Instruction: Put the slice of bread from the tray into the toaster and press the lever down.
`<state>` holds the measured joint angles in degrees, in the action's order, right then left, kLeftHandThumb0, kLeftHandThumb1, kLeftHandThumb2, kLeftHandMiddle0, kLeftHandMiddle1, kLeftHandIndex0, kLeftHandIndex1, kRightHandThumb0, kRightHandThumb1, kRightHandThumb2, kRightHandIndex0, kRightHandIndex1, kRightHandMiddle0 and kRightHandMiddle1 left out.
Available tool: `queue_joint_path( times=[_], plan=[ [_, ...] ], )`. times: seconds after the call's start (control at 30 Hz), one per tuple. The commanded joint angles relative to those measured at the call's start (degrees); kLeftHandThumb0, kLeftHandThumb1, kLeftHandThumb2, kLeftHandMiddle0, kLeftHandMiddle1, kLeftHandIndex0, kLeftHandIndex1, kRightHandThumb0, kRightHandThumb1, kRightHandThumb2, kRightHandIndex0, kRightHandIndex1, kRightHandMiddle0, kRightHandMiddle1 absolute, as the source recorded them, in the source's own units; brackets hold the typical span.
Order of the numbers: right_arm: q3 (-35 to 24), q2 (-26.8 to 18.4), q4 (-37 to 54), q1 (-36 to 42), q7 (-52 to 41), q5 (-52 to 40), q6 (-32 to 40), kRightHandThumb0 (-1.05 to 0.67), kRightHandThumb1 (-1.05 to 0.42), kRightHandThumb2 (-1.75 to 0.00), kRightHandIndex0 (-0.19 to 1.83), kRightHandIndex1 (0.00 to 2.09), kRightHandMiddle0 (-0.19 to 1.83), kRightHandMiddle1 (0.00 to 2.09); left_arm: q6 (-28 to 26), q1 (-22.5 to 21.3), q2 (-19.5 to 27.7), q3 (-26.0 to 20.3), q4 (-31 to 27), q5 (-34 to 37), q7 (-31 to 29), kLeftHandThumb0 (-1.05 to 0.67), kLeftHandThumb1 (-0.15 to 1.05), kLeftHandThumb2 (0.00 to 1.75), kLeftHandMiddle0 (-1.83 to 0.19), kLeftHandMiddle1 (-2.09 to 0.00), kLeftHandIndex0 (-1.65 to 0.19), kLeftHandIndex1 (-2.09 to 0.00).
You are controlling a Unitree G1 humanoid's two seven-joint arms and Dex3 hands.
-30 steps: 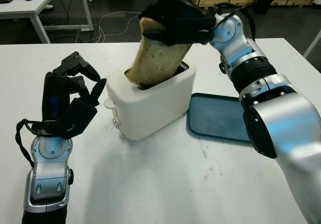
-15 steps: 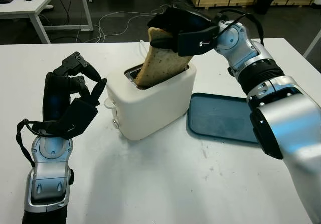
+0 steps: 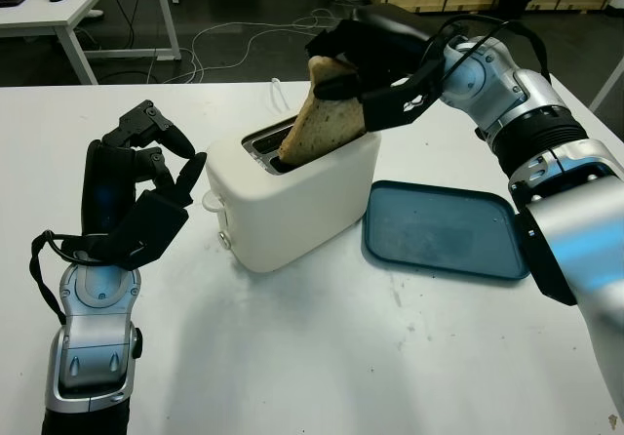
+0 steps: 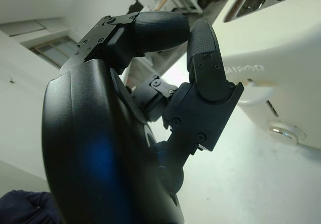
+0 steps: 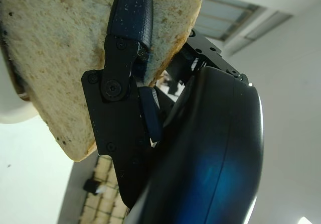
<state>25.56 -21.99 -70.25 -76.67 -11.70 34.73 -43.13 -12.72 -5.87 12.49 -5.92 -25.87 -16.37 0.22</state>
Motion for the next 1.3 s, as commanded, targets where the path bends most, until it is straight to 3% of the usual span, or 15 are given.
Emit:
queue_joint_path(
  times=[0.0, 0.27, 0.47, 0.5, 0.6, 0.63, 0.7, 0.8, 1.07, 1.17, 1.27],
  plan=[
    [1.4, 0.4, 0.4, -0.3, 1.1, 1.7, -2.0, -0.53, -0.92, -0.41, 1.09, 1.75, 0.83, 1.75, -0.3, -0.4, 0.0, 0.1, -0.4, -0.3, 0.2, -0.41, 0.92, 1.03, -1.09, -1.75, -0.62, -1.75],
    [5.8, 2.7, 0.3, 2.2, -0.8, 3.8, -4.1, -0.57, -0.92, -0.41, 1.14, 1.75, 0.85, 1.75, 0.9, 0.0, 0.4, -0.1, -0.1, -0.1, 0.0, -0.40, 0.92, 1.04, -1.09, -1.75, -0.62, -1.75],
    [4.3, 3.9, 0.7, 3.3, -7.0, 0.2, -4.7, -0.68, -0.92, -0.46, 1.08, 1.75, 0.72, 1.66, 0.5, 0.2, 0.3, -0.2, -0.3, -0.2, 0.2, -0.41, 0.92, 1.02, -1.08, -1.75, -0.61, -1.75],
    [4.1, 3.9, 0.9, 3.2, -9.1, -0.4, -4.5, -0.77, -0.92, -0.44, 0.83, 1.53, 0.61, 1.34, 0.5, 0.3, 0.4, -0.1, -0.3, -0.4, 0.1, -0.41, 0.92, 1.01, -1.08, -1.75, -0.61, -1.75],
    [3.5, 3.6, 1.7, 3.3, -13.3, -1.7, -4.1, -0.91, -0.92, -0.43, 0.37, 0.83, 0.55, 0.35, 0.5, 0.3, 0.4, -0.1, -0.3, -0.3, 0.0, -0.41, 0.92, 1.02, -1.08, -1.75, -0.60, -1.75],
    [3.1, 3.4, 2.2, 3.5, -13.7, -2.2, -4.3, -0.93, -0.92, -0.43, 0.30, 0.75, 0.52, 0.22, 0.5, 0.3, 0.4, -0.2, -0.3, -0.2, 0.0, -0.41, 0.92, 1.02, -1.08, -1.75, -0.60, -1.75],
    [1.9, 2.8, 3.4, 3.6, -14.6, -3.6, -4.2, -0.95, -0.92, -0.44, 0.10, 0.80, 0.45, 0.06, 0.6, 0.3, 0.4, -0.1, -0.2, -0.1, -0.1, -0.40, 0.92, 1.02, -1.09, -1.75, -0.60, -1.75],
    [-0.3, 1.8, 5.2, 3.8, -14.1, -5.1, -3.7, -0.93, -0.92, -0.43, 0.01, 0.84, 0.41, 0.01, 0.7, 0.2, 0.1, -0.2, -0.1, 0.4, -0.1, -0.40, 0.92, 1.01, -1.09, -1.75, -0.61, -1.75],
    [-7.1, -2.2, 7.6, 5.5, -8.3, -8.5, -2.1, -0.90, -0.92, -0.41, 0.03, 0.88, 0.42, 0.01, 0.6, 0.1, 0.5, 0.1, -0.1, -0.3, -0.2, -0.39, 0.92, 1.02, -1.08, -1.75, -0.61, -1.75],
    [-8.4, -4.3, 9.1, 8.5, 1.8, -6.0, -3.0, -0.81, -0.92, -0.37, 0.19, 0.80, 0.50, 0.04, 0.6, -0.2, 0.9, 0.1, 0.1, -0.5, -0.3, -0.40, 0.92, 1.02, -1.08, -1.75, -0.61, -1.75],
    [-5.5, -8.3, 12.6, 12.1, 20.2, 4.1, -3.2, -0.67, -0.92, -0.37, 0.30, 0.79, 0.57, 0.07, 0.6, -0.7, 1.2, -0.1, 0.1, 0.0, -0.8, -0.40, 0.92, 1.02, -1.08, -1.75, -0.61, -1.75]
  ],
)
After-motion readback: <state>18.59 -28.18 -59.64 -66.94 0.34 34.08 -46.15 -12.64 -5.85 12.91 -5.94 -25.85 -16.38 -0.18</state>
